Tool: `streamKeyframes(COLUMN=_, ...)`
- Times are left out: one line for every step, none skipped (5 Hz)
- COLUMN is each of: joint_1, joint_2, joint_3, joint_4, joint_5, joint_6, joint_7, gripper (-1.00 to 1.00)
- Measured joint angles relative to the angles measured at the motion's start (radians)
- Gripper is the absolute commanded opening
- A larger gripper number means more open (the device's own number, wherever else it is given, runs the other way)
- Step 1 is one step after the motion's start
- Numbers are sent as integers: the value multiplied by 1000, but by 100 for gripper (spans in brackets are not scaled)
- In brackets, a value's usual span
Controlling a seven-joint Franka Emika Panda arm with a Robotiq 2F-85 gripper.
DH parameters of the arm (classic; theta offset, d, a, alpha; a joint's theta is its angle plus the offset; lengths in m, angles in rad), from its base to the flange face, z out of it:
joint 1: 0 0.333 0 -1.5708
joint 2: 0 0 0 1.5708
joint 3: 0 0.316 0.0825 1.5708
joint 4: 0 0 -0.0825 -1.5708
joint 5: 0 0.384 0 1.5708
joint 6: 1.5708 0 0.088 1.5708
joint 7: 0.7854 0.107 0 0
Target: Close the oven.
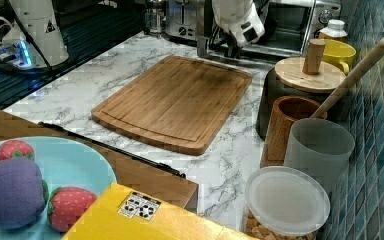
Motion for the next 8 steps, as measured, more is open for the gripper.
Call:
streamKeyframes(joint_1=20, joint_2=-50, joint_3=2, joint_4=-8, joint_5=-63, joint_6=21, joint_7=42, gripper=-100)
streamKeyframes(joint_1=46, joint_2=-101, joint_3=24, joint_4=-14, joint_5=-155, joint_6=73, joint_7=147, gripper=-100)
streamKeyframes(joint_1=102, joint_2=-146, joint_3=31, joint_4=-14, joint_5=-315, joint_6=109, joint_7=251, gripper=-100)
streamKeyframes(joint_1=165, joint_2=-177, joint_3=35, joint_4=-8, joint_5=-491, joint_6=140, joint_7=408, gripper=-100)
streamKeyframes(joint_1=220, joint_2=-208, joint_3=37, joint_4=-4, joint_5=-608, joint_6=151, joint_7=566, gripper=-100)
streamKeyframes(joint_1=268, joint_2=-223, joint_3=55, joint_4=9, joint_5=-748, joint_6=155, joint_7=698, gripper=-100)
streamKeyframes(joint_1=303, joint_2=-223, joint_3=85, joint_4=33, joint_5=-874, joint_6=154, joint_7=848, gripper=-100)
streamKeyframes(joint_1=333, joint_2=-224, joint_3=116, joint_4=45, joint_5=-911, joint_6=159, joint_7=945, gripper=-100)
